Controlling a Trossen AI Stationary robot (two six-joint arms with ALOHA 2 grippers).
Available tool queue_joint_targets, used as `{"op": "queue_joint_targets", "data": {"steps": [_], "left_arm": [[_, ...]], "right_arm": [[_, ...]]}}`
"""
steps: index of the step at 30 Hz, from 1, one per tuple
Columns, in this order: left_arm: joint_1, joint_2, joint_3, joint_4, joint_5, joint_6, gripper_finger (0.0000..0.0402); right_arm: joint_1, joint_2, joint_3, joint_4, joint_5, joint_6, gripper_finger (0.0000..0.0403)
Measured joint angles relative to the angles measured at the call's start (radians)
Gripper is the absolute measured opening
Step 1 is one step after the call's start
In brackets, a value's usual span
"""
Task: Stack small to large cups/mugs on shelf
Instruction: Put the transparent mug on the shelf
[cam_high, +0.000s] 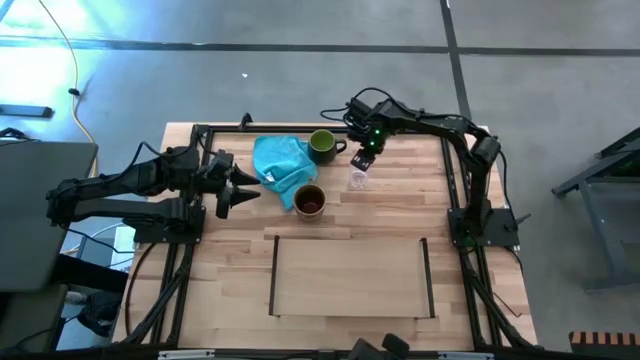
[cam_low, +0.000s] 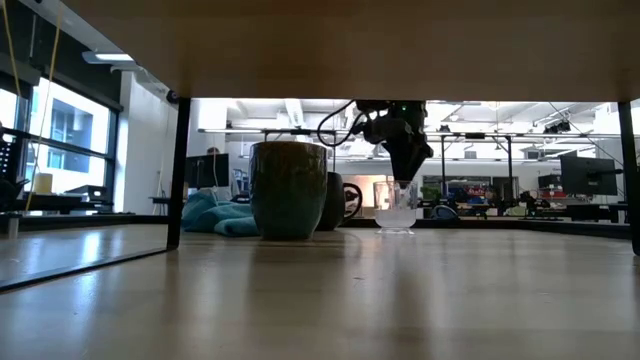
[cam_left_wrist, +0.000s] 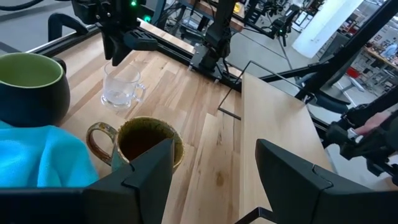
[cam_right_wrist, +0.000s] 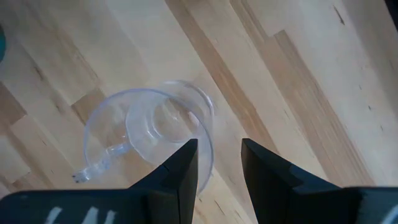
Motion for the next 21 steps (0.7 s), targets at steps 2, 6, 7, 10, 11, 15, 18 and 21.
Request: {"op": "queue_joint_targets", "data": {"steps": [2, 6, 7, 10, 11, 15, 18, 21], "left_arm": [[0.000, 0.000, 0.000, 0.000, 0.000, 0.000, 0.0215], [0.000, 0.000, 0.000, 0.000, 0.000, 0.003, 0.0215], [0.000, 0.000, 0.000, 0.000, 0.000, 0.003, 0.0215], [0.000, 0.000, 0.000, 0.000, 0.000, 0.003, 0.0215], [0.000, 0.000, 0.000, 0.000, 0.000, 0.003, 0.0215], [0.000, 0.000, 0.000, 0.000, 0.000, 0.003, 0.0215], [0.000, 0.000, 0.000, 0.000, 0.000, 0.002, 0.0215], [0.000, 0.000, 0.000, 0.000, 0.000, 0.002, 0.0215]], "right_arm": [[0.003, 0.000, 0.000, 0.007, -0.002, 0.000, 0.0114], [0.007, 0.000, 0.000, 0.009, -0.003, -0.001, 0.0114], [0.007, 0.000, 0.000, 0.009, -0.002, -0.001, 0.0114], [0.007, 0.000, 0.000, 0.009, -0.002, 0.000, 0.0114], [0.007, 0.000, 0.000, 0.009, -0.002, 0.000, 0.0114], [0.007, 0.000, 0.000, 0.008, 0.000, 0.000, 0.0114], [0.007, 0.005, 0.000, 0.005, 0.007, 0.000, 0.0114], [0.007, 0.019, 0.000, -0.005, 0.008, 0.003, 0.0114]]}}
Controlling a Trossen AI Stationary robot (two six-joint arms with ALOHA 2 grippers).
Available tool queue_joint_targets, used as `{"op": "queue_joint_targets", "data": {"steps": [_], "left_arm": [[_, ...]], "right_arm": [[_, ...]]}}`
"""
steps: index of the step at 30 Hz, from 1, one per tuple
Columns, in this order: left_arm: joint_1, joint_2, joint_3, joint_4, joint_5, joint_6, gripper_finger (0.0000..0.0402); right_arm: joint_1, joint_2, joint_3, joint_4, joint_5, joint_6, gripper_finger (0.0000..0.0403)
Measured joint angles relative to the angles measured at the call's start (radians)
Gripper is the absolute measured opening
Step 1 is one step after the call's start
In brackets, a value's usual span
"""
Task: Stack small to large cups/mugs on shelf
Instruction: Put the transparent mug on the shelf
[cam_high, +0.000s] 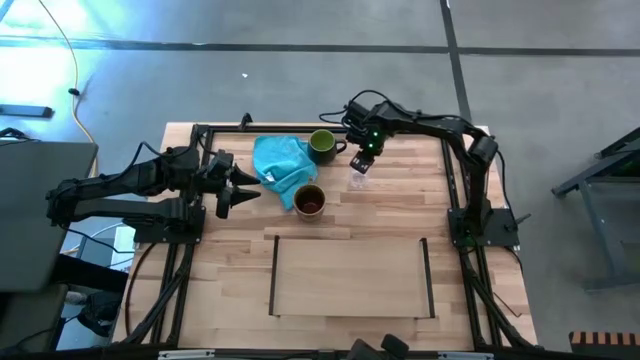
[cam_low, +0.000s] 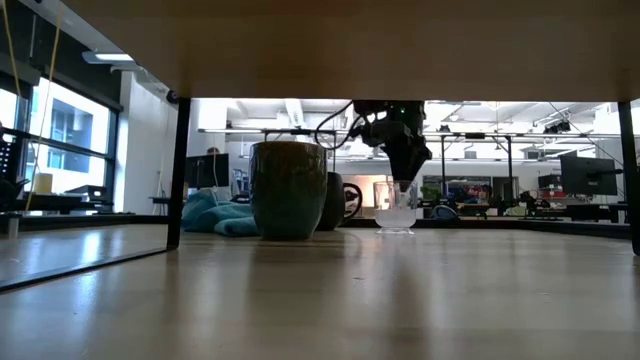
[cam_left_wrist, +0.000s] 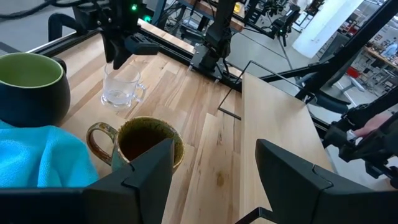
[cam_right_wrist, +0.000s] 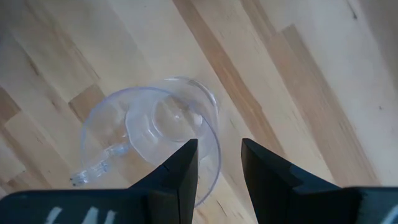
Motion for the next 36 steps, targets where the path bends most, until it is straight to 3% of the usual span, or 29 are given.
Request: {"op": "queue_joint_targets", "data": {"steps": [12, 23, 36], "left_arm": [[0.000, 0.000, 0.000, 0.000, 0.000, 0.000, 0.0215], [0.000, 0.000, 0.000, 0.000, 0.000, 0.000, 0.0215], [0.000, 0.000, 0.000, 0.000, 0.000, 0.000, 0.0215]], "right_arm": [[0.000, 0.004, 0.000, -0.004, 0.030, 0.013, 0.0112], [0.000, 0.005, 0.000, -0.005, 0.032, 0.010, 0.0010], [0.000, 0.005, 0.000, -0.051, 0.032, 0.005, 0.0001]]}}
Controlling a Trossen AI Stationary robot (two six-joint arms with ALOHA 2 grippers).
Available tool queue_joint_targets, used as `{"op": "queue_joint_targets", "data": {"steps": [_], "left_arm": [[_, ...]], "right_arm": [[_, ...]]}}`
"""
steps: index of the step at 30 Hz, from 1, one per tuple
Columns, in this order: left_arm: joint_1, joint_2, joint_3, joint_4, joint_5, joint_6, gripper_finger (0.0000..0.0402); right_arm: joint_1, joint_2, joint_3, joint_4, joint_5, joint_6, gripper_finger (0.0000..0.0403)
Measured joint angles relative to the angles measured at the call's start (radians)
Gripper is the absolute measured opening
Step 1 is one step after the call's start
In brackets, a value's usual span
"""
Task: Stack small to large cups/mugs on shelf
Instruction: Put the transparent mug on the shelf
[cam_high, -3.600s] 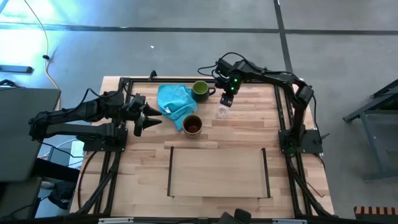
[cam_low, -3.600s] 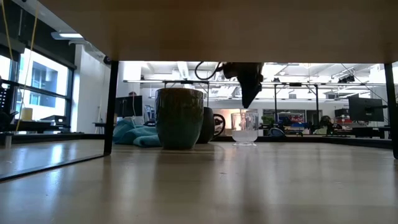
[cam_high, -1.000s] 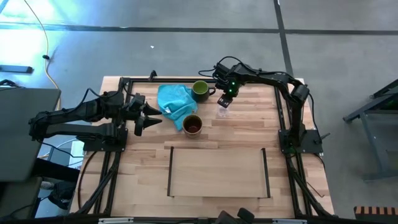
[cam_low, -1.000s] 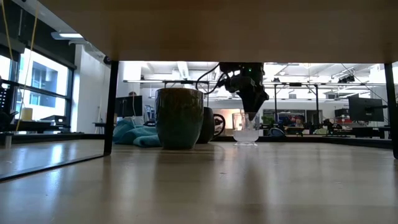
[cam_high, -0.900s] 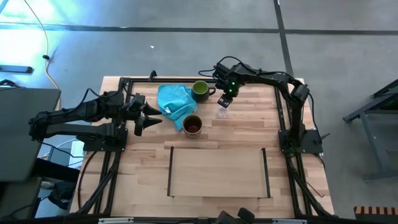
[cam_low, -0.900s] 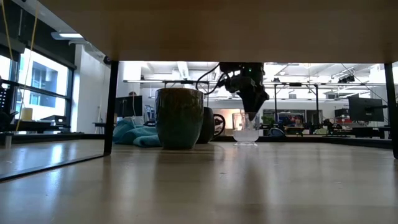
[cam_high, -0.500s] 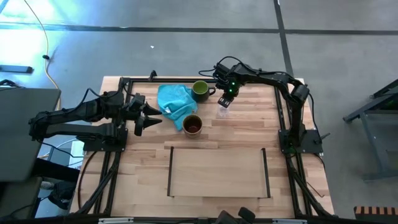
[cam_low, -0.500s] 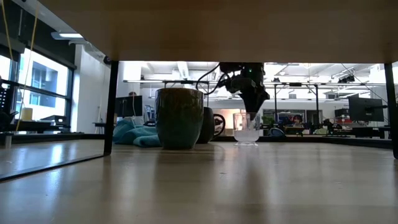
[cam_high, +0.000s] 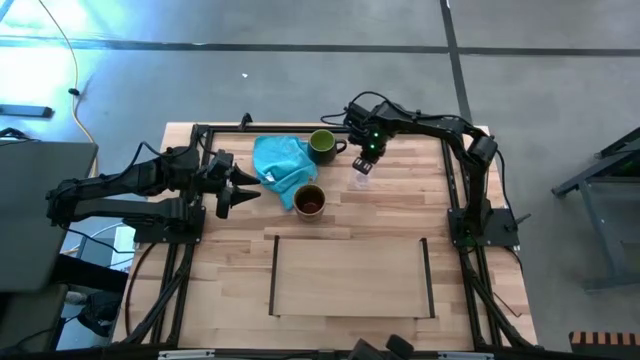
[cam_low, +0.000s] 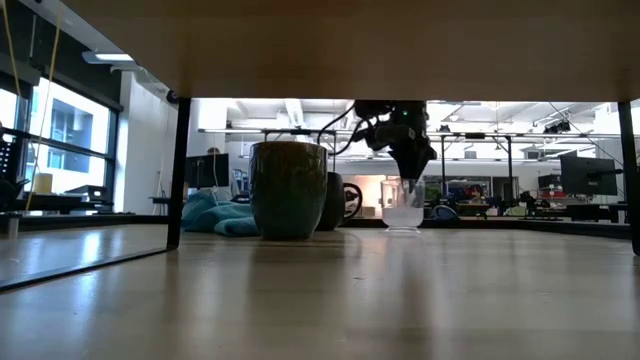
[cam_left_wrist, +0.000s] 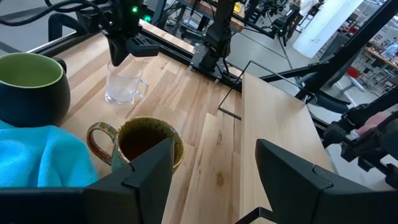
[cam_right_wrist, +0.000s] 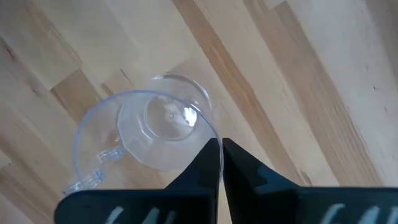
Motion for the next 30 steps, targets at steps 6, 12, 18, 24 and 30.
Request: {"op": "queue_joint_targets", "data": {"steps": [6, 12, 18, 24, 30], "left_arm": [[0.000, 0.000, 0.000, 0.000, -0.007, 0.000, 0.0215], [0.000, 0.000, 0.000, 0.000, -0.007, 0.000, 0.0215], [0.000, 0.000, 0.000, 0.000, -0.007, 0.000, 0.0215], [0.000, 0.000, 0.000, 0.000, -0.007, 0.004, 0.0215], [0.000, 0.000, 0.000, 0.000, -0.007, 0.004, 0.0215]], "right_arm": [[0.000, 0.000, 0.000, -0.046, -0.001, 0.008, 0.0000], [0.000, -0.001, 0.001, -0.082, -0.002, 0.014, 0.0000], [0.002, -0.029, 0.001, -0.094, -0.003, 0.033, 0.0000], [0.002, -0.092, 0.002, -0.113, -0.005, 0.055, 0.0000], [0.003, -0.142, 0.002, -0.216, -0.007, 0.069, 0.0000]]}}
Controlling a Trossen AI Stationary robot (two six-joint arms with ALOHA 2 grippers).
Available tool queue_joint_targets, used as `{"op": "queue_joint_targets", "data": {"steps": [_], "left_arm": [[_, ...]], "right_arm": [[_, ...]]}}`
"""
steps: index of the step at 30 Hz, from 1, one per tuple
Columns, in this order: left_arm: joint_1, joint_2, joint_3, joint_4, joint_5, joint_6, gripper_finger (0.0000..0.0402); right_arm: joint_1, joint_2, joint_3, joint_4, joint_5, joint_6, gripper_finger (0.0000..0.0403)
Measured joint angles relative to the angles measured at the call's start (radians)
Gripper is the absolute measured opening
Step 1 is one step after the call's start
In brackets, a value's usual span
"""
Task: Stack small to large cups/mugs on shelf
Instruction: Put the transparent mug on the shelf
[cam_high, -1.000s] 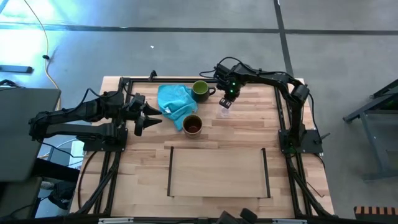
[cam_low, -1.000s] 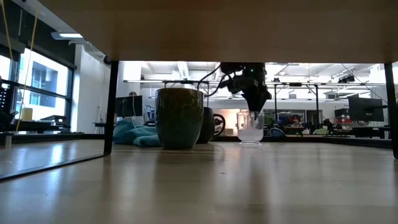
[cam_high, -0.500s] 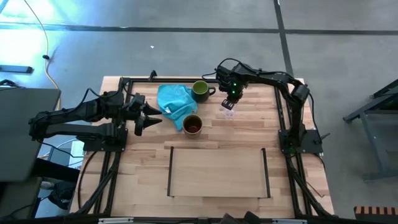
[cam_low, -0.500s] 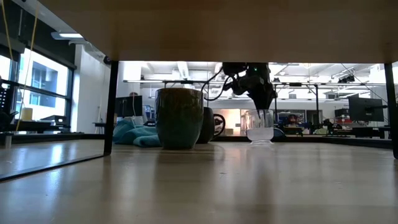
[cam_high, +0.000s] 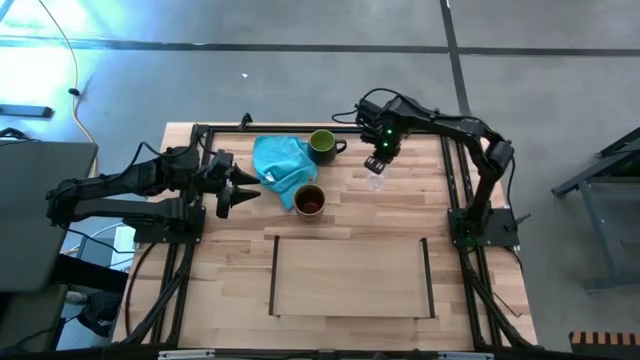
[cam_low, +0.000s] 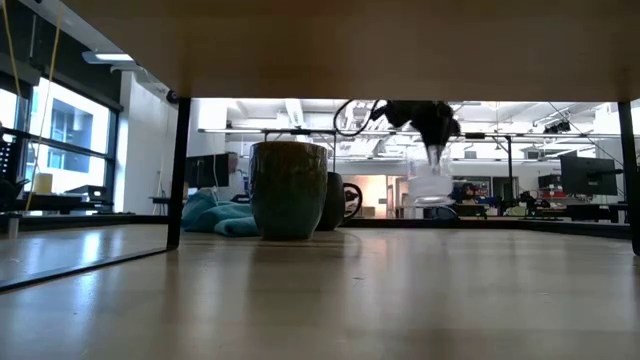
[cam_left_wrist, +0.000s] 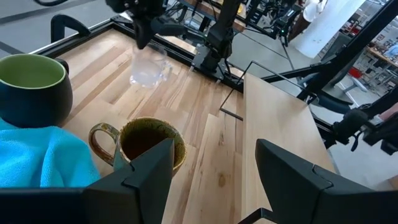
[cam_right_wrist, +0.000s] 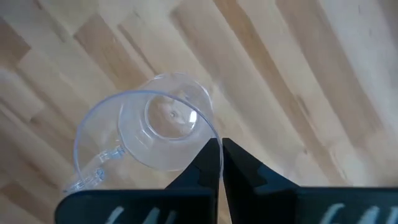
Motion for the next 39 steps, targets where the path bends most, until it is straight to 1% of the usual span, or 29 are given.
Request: {"op": "queue_joint_targets", "data": {"steps": [4, 9, 19, 30, 39], "left_arm": [[0.000, 0.000, 0.000, 0.000, 0.000, 0.000, 0.0215], [0.000, 0.000, 0.000, 0.000, 0.000, 0.000, 0.0215], [0.000, 0.000, 0.000, 0.005, 0.000, 0.000, 0.0215], [0.000, 0.000, 0.000, 0.022, 0.000, -0.015, 0.0215], [0.000, 0.001, 0.000, 0.037, 0.000, -0.042, 0.0215]], "right_arm": [[0.003, -0.038, 0.000, -0.057, 0.000, 0.018, 0.0000], [0.016, -0.103, 0.000, -0.073, -0.006, 0.060, 0.0000], [0.073, -0.219, 0.000, -0.152, -0.021, 0.136, 0.0000], [0.205, -0.313, 0.000, -0.229, -0.028, 0.256, 0.0000], [0.327, -0.346, 0.000, -0.231, -0.050, 0.301, 0.0000]]}}
